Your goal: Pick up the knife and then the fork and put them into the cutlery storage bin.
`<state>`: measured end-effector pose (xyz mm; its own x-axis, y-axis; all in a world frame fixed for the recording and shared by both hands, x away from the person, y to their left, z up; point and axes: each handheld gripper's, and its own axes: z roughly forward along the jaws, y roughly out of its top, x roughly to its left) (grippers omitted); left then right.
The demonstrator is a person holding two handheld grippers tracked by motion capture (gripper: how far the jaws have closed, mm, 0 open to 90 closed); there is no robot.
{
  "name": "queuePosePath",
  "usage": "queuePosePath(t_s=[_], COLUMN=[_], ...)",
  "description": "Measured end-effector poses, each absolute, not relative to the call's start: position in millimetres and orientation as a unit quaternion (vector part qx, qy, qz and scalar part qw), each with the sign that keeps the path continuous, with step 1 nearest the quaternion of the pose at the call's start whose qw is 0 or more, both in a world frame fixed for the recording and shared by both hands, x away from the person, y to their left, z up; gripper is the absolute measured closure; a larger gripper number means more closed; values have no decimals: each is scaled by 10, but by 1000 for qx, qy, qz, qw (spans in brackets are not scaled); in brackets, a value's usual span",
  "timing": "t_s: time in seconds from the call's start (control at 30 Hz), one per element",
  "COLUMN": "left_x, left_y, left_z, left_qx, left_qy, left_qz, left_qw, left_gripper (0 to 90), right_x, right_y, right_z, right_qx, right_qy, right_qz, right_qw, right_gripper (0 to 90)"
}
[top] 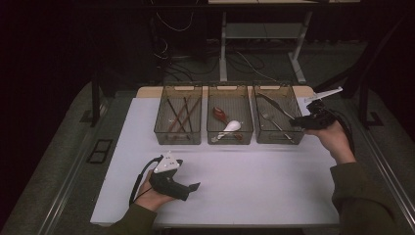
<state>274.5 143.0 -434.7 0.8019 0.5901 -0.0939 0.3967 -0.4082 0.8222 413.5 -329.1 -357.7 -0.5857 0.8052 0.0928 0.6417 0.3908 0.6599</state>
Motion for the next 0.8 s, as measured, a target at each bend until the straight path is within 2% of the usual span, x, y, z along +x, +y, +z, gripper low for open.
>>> queuePosePath(t_s=[0.8], left_x=[2736], left_y=[1408], left_z=[-4343], left_qx=[832], left_qy=[293], left_qz=[102], left_qw=[459], left_gripper=[0], right_x=[4702], right_y=[-3139], right_z=[-3745], right_qx=[509], right_qy=[806], right_qz=[275], right_qw=[125], right_gripper=[831])
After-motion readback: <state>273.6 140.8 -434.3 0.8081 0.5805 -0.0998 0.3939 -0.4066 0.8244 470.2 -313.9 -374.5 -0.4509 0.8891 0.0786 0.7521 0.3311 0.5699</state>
